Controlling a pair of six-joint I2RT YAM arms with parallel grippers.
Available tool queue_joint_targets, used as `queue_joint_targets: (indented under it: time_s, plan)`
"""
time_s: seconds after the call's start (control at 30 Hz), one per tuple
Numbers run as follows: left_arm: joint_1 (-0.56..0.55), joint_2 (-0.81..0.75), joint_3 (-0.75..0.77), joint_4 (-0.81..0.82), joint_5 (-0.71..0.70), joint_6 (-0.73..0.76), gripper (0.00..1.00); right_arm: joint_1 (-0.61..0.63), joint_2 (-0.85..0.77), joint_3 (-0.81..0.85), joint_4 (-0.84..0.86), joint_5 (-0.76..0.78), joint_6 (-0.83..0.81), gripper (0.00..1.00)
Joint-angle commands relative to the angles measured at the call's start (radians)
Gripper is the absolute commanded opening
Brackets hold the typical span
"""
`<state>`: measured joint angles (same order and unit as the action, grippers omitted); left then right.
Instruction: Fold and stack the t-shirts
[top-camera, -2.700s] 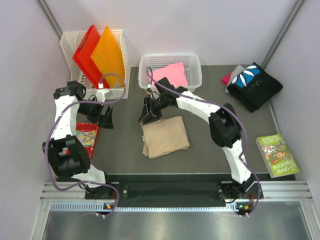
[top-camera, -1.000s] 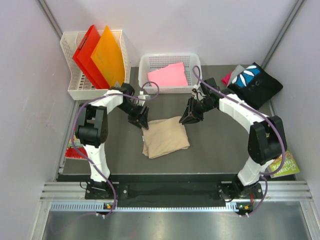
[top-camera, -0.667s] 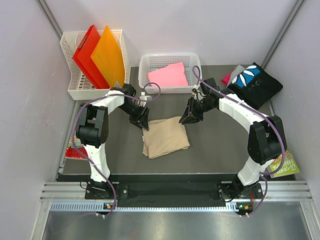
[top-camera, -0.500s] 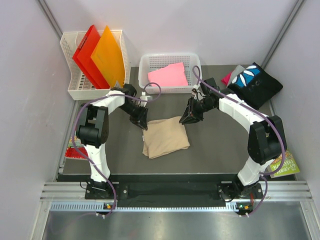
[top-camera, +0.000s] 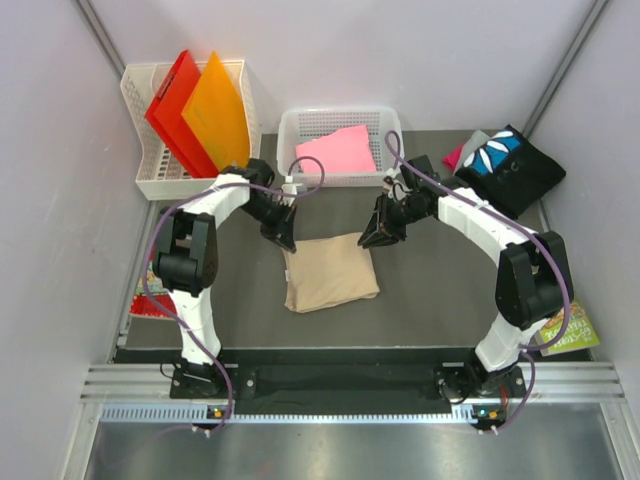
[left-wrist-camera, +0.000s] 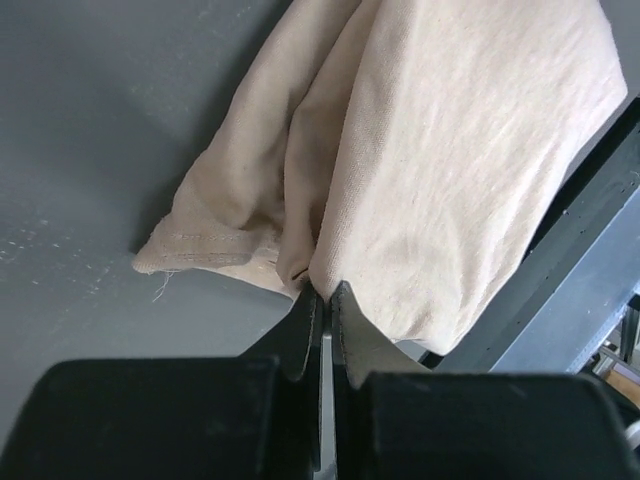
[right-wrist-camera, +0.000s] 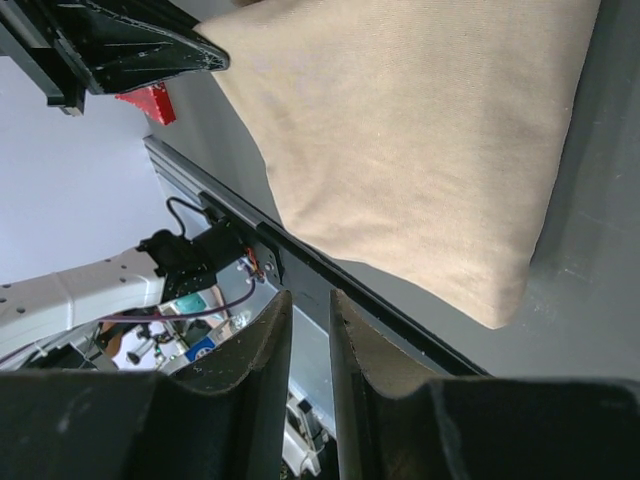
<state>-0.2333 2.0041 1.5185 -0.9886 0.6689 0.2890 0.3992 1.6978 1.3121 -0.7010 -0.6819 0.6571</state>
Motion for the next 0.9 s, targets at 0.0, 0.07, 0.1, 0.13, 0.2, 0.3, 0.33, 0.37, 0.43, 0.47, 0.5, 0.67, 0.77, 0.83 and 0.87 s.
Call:
queue_joint_targets:
  time_s: [0.0,0.07,0.1,0.13,0.2,0.3,0.33,0.37,0.43,0.47,0.5,0.67,0.77,0.83,0.87]
  plan:
    - [-0.014,-0.067,0.057,-0.035,0.021,0.016,0.0,0.003,0.005,0.035,0.031,-0.016,-0.001,0.22]
    - [-0.012,-0.058,0.06,-0.039,0.015,0.022,0.0,0.003,0.005,0.038,0.031,-0.018,-0.001,0.22]
    - [-0.014,-0.048,0.058,-0.038,0.003,0.024,0.0,0.003,0.003,0.038,0.031,-0.018,-0.001,0.22]
    - [-0.014,-0.045,0.058,-0.036,-0.003,0.025,0.0,0.003,0.003,0.038,0.029,-0.018,-0.001,0.22]
    - [-0.014,-0.035,0.058,-0.028,-0.012,0.032,0.0,0.003,0.002,0.033,0.028,-0.018,-0.002,0.22]
    - [-0.012,-0.024,0.072,-0.022,-0.029,0.03,0.0,0.003,-0.003,0.023,0.028,-0.016,-0.002,0.22]
    - [-0.012,-0.021,0.078,-0.018,-0.035,0.029,0.0,0.004,-0.003,0.019,0.028,-0.016,-0.002,0.22]
    - [-0.009,-0.018,0.089,-0.015,-0.048,0.03,0.0,0.004,-0.004,0.016,0.028,-0.016,-0.002,0.22]
    - [-0.003,-0.007,0.1,-0.01,-0.06,0.029,0.0,0.003,-0.004,0.015,0.028,-0.016,-0.004,0.21]
    - [0.006,-0.002,0.112,-0.01,-0.058,0.027,0.0,0.003,-0.004,0.012,0.026,-0.016,-0.004,0.21]
    - [0.009,0.005,0.115,-0.012,-0.061,0.029,0.0,0.003,-0.004,0.012,0.026,-0.018,-0.005,0.21]
    - [0.017,0.016,0.103,0.014,-0.098,0.041,0.0,0.003,0.005,0.004,0.032,-0.025,-0.008,0.22]
    - [0.025,0.045,0.098,0.031,-0.111,0.039,0.0,0.004,0.008,-0.008,0.046,-0.03,-0.004,0.21]
    - [0.026,0.058,0.103,0.037,-0.115,0.039,0.0,0.007,0.008,-0.013,0.047,-0.03,-0.004,0.21]
    - [0.026,0.068,0.109,0.042,-0.117,0.036,0.0,0.009,0.011,-0.019,0.049,-0.03,-0.004,0.21]
